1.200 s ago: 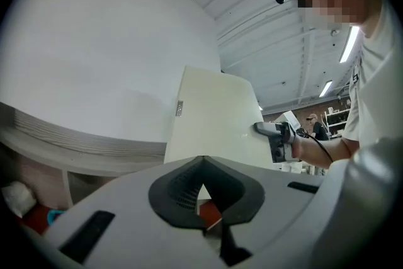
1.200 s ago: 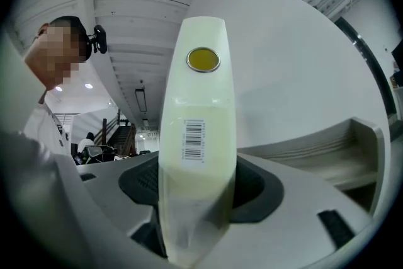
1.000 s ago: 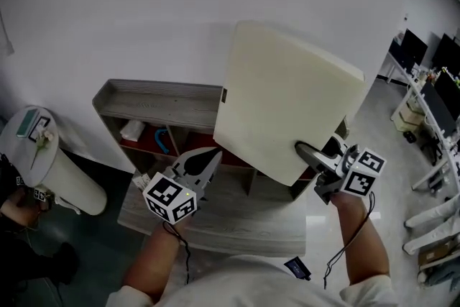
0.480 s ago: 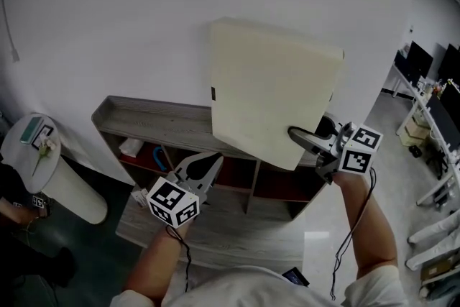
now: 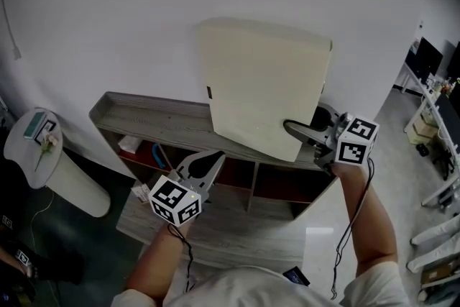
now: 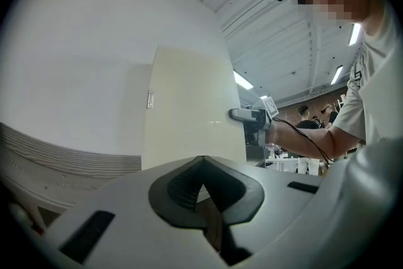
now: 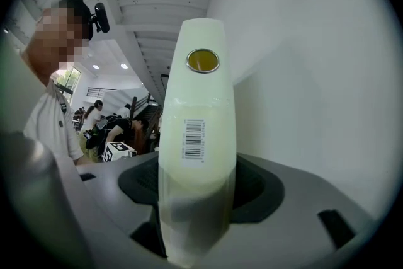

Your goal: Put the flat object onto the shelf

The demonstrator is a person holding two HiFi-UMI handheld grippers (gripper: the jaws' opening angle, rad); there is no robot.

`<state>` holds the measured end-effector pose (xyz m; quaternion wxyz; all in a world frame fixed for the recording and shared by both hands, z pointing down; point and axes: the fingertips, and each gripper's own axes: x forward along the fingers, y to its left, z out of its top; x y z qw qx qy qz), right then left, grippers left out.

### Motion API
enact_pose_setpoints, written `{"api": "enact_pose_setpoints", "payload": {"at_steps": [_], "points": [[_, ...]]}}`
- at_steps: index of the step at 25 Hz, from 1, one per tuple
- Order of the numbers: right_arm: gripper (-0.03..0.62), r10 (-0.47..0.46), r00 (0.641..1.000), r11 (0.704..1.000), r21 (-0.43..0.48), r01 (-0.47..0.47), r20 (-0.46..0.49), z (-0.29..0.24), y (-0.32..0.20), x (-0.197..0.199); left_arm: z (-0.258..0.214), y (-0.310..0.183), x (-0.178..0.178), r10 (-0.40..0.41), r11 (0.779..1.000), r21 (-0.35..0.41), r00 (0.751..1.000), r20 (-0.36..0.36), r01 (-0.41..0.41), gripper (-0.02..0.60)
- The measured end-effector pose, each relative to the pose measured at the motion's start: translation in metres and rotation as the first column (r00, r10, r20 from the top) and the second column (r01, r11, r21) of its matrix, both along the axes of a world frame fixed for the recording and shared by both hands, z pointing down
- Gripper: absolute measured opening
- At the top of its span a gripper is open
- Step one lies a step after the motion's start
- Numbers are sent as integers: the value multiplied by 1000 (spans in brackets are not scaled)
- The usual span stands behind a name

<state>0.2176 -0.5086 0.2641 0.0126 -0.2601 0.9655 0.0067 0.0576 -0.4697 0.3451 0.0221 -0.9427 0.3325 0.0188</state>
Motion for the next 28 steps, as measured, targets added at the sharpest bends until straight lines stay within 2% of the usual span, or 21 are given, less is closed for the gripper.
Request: {"api": "enact_pose_setpoints", "payload": {"at_steps": [16, 22, 28], "points": [[310, -23, 998, 1000, 17, 22, 64, 11, -7, 6, 15, -3, 10, -15, 999, -40, 1000, -12, 15, 15], [319, 32, 997, 999, 34, -35, 65, 11, -9, 7, 15, 2, 7, -1, 999, -41, 1000, -11, 0, 15], [327, 107, 988, 994, 13, -109, 114, 5, -9, 24, 14, 11, 3, 13, 999, -39, 1000, -4, -14, 15]]}}
